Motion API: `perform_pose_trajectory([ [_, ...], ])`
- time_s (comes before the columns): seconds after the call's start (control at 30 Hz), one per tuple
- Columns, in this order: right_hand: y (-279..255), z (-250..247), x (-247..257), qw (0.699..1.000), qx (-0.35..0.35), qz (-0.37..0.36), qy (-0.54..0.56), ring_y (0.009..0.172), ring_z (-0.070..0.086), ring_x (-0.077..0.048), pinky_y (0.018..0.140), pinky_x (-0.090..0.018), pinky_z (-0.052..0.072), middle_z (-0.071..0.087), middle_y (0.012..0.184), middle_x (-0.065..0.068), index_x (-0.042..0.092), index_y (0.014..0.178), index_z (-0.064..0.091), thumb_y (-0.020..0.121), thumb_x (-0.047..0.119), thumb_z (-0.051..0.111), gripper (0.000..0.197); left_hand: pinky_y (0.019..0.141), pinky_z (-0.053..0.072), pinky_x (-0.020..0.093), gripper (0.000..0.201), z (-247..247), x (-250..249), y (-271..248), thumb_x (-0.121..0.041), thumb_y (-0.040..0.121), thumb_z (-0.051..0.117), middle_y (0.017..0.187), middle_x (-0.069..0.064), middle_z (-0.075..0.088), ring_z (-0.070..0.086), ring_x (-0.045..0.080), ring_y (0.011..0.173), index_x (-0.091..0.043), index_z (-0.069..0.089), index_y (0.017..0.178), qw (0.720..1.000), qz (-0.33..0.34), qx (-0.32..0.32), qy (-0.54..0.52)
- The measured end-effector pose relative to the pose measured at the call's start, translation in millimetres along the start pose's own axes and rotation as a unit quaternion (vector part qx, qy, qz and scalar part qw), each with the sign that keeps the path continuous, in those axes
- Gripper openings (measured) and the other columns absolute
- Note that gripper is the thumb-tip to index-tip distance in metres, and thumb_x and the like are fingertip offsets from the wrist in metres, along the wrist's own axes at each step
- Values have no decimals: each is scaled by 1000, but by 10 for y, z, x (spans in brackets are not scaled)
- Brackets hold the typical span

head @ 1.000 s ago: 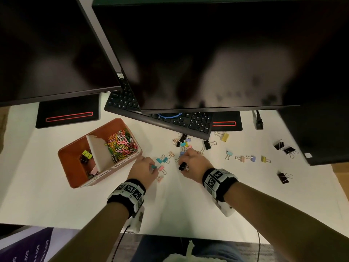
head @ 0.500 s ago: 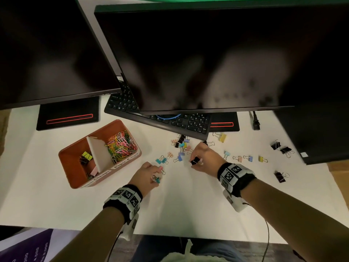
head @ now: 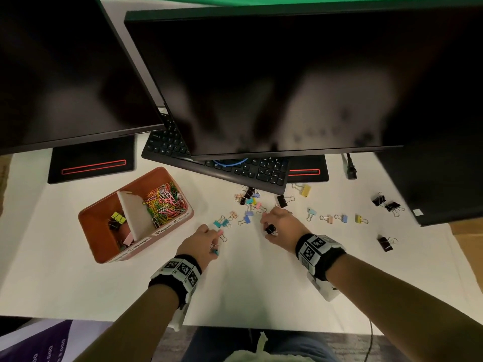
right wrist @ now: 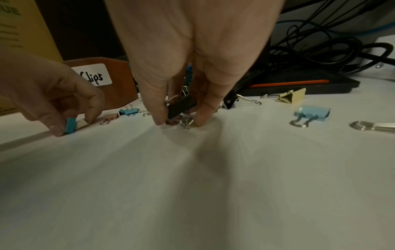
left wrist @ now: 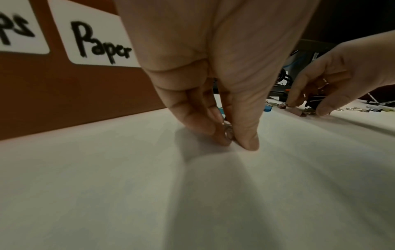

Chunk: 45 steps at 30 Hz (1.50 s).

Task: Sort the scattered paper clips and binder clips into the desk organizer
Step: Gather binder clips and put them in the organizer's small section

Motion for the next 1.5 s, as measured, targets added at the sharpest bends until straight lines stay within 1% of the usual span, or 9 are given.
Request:
perform_pose_trajectory([
  [0.07,-9,-31,-31,1000,-17,1,7,107,51,-24,93,-32,47,52,115,-5,18,117,57,82,16,65,36,76,41,20,34,-6,11,-23,-20,78,68,98,-6,46,54,15,84,-26,53,108,1000,-6,-13,-6],
  [0.13,-35,-55,-93,999,-23,21,13,106,51,-23,93,-30,45,50,118,-4,19,121,55,81,15,65,41,77,45,25,25,-3,39,-44,-23,77,69,94,-5,50,55,16,83,-24,47,90,1000,-19,-23,-6],
  [0.4,-24,-70,-136,999,3,29,-31,104,51,-22,87,-26,43,57,112,-6,14,107,61,87,18,58,21,73,43,26,18,-91,41,-8,-15,76,71,79,-2,49,51,18,76,-19,53,78,995,2,-67,-77],
  [0.53,-6,-83,-88,1000,9,12,-26,106,53,-22,89,-27,44,57,116,-4,14,110,60,85,15,58,25,75,46,29,29,-151,-25,60,-11,75,71,76,0,51,54,20,75,-20,56,99,991,6,-67,-116],
  [0.7,32,-125,-41,1000,3,2,31,101,57,-23,92,-28,48,51,117,-5,16,116,59,83,11,60,34,90,50,33,46,-171,-61,143,-7,75,70,104,3,49,59,21,90,-19,56,117,993,4,-54,-107],
  [1.0,61,-106,10,999,22,-6,23,111,54,-22,97,-31,46,51,120,-5,14,109,63,84,12,60,25,86,48,27,24,-125,-106,148,-12,79,66,112,1,48,58,21,91,-15,59,102,997,12,-59,-48],
  [1.2,11,-50,-5,999,34,-2,8,98,56,-26,84,-26,43,60,108,-10,11,107,63,85,11,55,23,72,40,21,22,-123,-106,137,-12,77,68,95,-5,45,52,15,81,-18,53,93,996,16,-81,-42],
  [1.37,-11,-7,-11,999,37,7,7,96,56,-24,86,-28,47,60,109,-9,12,108,62,85,12,56,23,77,44,25,26,-92,-75,147,-12,79,66,94,-2,51,51,16,80,-17,55,103,996,8,-77,-53],
  [1.5,-16,-9,9,999,32,2,4,97,56,-24,86,-27,46,60,110,-9,12,107,62,87,12,55,22,78,47,26,19,-115,-67,106,-11,78,68,91,-1,52,55,17,81,-14,61,95,993,17,-78,-82],
])
Point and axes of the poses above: each hand's wrist, its own y-axis towards the middle knuckle, its own z-axis out of the palm, x = y × z, the point moved 5 cm from there along y, towards the middle knuckle
